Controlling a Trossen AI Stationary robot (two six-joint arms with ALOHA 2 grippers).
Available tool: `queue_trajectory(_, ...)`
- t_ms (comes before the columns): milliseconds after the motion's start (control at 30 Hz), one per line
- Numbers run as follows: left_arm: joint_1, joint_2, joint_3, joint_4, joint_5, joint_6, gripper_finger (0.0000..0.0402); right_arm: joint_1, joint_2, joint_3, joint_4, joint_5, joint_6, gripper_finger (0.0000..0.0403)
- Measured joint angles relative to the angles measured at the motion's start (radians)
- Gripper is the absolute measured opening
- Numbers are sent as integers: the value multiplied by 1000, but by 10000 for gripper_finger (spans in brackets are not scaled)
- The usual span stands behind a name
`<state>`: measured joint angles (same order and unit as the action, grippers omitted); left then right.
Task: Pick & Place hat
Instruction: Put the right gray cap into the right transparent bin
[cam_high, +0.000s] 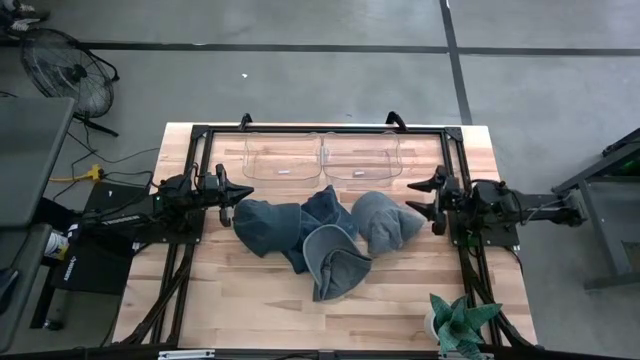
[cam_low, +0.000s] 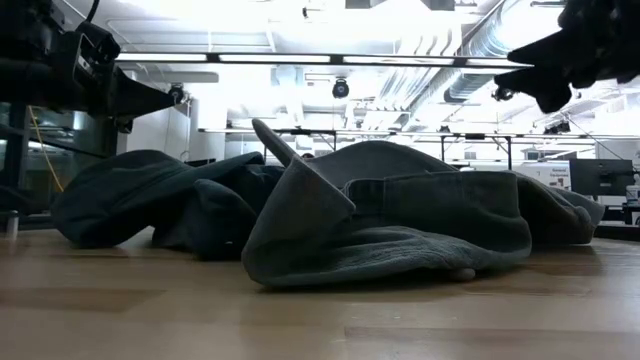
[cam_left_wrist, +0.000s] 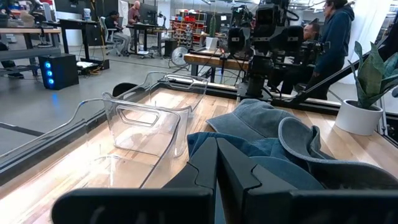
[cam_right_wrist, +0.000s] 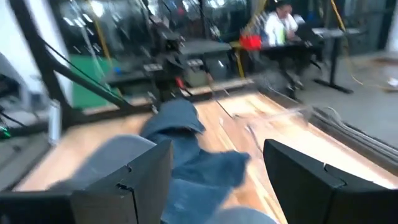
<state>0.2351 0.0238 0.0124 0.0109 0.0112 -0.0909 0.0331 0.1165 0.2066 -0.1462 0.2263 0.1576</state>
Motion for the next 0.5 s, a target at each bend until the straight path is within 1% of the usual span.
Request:
queue_trajectory(133,0,0,0,0,0,0,1,0,108,130,-213,71,97,245)
queue_trajectory(233,0,0,0,0,0,0,1,0,209,242,-396,104,259,245)
queue_trajectory(300,0,0,0,0,0,0,1,0,275,307,-498,105,394,245)
queue_trajectory(400,0,0,0,0,0,0,1,0,354,383,-559,70,520,245)
queue_trajectory(500,0,0,0,0,0,0,1,0,410,415,-527,-3,543,245)
